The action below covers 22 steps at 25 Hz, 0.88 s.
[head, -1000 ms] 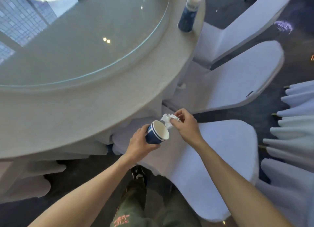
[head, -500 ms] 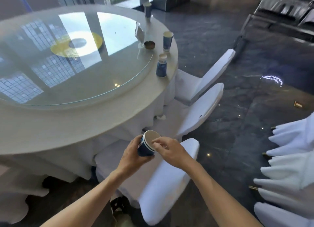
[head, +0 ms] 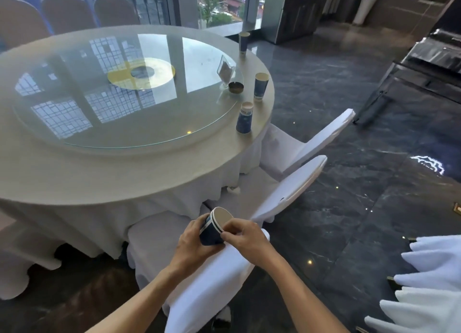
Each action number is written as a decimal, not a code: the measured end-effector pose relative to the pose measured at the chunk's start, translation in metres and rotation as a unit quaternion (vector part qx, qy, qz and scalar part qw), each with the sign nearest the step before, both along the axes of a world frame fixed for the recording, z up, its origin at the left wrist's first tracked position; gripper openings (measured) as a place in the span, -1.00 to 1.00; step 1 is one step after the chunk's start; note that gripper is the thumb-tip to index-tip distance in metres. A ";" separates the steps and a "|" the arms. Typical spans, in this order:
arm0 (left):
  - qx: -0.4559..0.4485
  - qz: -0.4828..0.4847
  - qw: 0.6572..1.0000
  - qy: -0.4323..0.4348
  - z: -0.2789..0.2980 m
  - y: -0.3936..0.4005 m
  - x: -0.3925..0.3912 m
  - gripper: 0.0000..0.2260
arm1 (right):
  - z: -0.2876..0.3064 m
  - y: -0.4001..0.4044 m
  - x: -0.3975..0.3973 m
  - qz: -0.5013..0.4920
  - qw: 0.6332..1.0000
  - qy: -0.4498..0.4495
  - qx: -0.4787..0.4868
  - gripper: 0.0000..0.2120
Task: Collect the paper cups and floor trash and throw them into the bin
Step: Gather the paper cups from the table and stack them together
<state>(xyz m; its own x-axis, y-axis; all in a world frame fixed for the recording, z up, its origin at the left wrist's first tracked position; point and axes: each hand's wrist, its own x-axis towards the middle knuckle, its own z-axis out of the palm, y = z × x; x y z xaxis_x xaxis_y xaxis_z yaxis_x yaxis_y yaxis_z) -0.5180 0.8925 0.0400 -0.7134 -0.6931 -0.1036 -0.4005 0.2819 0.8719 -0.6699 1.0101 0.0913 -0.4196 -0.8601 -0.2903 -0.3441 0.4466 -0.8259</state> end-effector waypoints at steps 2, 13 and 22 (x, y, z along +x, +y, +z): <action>0.020 0.028 0.999 0.010 -0.011 -0.006 -0.021 -0.26 | -0.009 -0.011 -0.024 -0.001 1.000 -0.004 0.004 -0.86; 0.107 0.097 0.989 -0.005 -0.050 -0.042 -0.146 -0.25 | -0.022 -0.069 -0.182 0.034 0.994 0.048 0.091 -0.84; 0.117 0.241 0.961 -0.061 -0.050 -0.056 -0.202 -0.30 | -0.050 -0.132 -0.266 0.191 0.972 0.051 0.123 -0.85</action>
<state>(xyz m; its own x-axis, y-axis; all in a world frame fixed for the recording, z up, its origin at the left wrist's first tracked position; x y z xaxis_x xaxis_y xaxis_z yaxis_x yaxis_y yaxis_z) -0.7205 0.8361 -0.0097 -0.2871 -0.8880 -0.3592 -0.5389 -0.1603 0.8270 -0.9355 0.8777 0.0414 -0.1200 -0.8683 -0.4813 -0.5977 0.4502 -0.6633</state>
